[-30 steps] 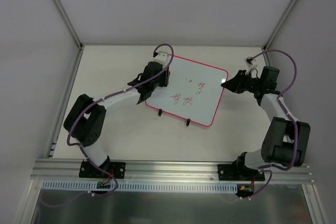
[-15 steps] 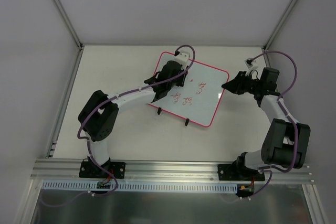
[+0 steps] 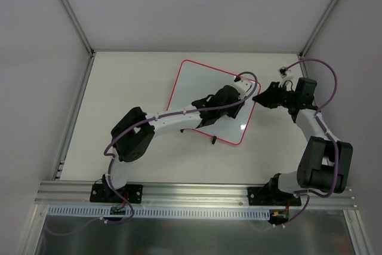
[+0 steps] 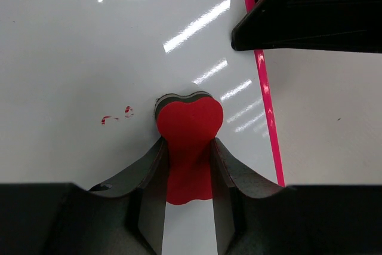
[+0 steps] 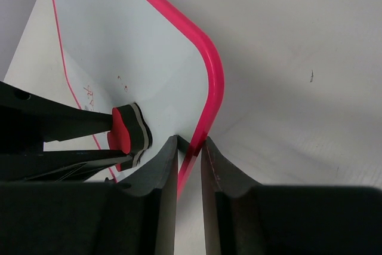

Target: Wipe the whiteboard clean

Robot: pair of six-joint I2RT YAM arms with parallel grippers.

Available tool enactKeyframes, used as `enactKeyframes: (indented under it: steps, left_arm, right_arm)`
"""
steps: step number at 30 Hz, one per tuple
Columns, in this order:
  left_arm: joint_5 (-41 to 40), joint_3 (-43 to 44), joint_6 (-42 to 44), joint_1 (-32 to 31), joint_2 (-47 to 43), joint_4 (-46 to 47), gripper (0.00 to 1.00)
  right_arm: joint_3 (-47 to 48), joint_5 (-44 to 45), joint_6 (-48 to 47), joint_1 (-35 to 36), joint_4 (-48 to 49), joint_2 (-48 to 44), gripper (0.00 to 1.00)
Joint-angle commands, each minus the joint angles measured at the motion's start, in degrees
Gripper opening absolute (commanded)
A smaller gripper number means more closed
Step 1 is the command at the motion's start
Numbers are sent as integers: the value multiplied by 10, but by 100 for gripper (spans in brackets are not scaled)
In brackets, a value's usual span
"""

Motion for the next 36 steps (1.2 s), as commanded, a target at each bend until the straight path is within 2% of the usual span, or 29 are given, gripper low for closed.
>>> enactKeyframes:
  steps: [1,13,21,30,36]
  left_arm:
    - [-30,-14,-20,19,13,-85,0]
    - [-73,-114,-26,146,-108,-84,0]
    - [-59,-156,-36,206,-121,-83,0]
    - [-29,-261,-94,206,-152,-9,0]
    - [-38,-248,-106,139,-130,-4,0]
  right_arm:
    - [-3,-14,-30,21,24,-28,0]
    - [-8,-13,-32,22,24,-32,0]
    - [-10,-14,-33,22,23,-31,0]
    - [-12,-15,-33,22,24,-28,0]
    - [-11,-15,-31,22,25,-26,0]
